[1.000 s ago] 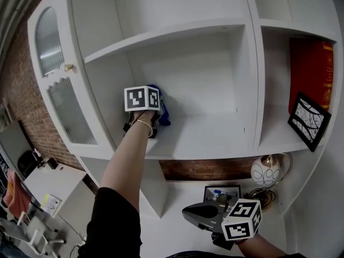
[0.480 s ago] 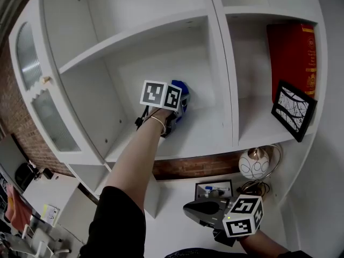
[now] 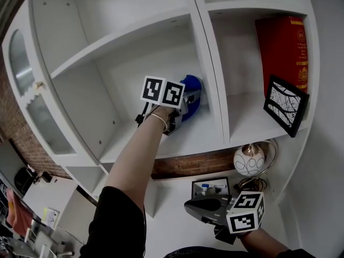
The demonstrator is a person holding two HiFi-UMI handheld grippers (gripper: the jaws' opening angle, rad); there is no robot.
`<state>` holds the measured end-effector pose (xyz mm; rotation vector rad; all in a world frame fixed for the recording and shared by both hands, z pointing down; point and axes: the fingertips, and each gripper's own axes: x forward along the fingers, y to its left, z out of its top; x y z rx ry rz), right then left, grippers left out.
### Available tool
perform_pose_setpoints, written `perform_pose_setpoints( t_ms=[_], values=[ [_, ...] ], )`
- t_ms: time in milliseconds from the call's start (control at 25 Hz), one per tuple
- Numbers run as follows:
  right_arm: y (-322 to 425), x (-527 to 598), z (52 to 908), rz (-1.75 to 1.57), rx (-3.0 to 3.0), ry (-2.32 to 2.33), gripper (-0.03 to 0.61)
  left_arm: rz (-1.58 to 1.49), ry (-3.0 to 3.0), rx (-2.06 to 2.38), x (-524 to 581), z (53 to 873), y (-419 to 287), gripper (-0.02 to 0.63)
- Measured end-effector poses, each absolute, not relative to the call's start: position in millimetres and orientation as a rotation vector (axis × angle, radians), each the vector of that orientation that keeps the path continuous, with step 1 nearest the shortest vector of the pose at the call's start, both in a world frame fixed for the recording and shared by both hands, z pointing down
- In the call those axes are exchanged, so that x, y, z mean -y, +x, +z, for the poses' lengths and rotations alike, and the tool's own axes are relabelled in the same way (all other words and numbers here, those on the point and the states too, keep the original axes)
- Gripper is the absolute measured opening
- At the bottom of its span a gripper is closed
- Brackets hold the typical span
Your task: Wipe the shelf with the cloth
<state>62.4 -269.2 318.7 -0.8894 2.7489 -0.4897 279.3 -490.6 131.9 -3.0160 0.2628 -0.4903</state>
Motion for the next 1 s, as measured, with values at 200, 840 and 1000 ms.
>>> perform_pose_setpoints(
  t_ms=[200,840,1000],
  values=[
    [40,262,314,-0.456,-2.816,-0.830,0.008,-0.413,-3.011,-0.475,514,96,209,0.028],
    [5,252,318,-0.437,-2.923,-0.729,0.008,-0.681,-2.893,-1.245,616,155,49,0.029],
    [19,256,324,-0.460,-2.903,-0.760,0.009,-0.764,-2.874,-1.200,621,169,67,0.031]
  ],
)
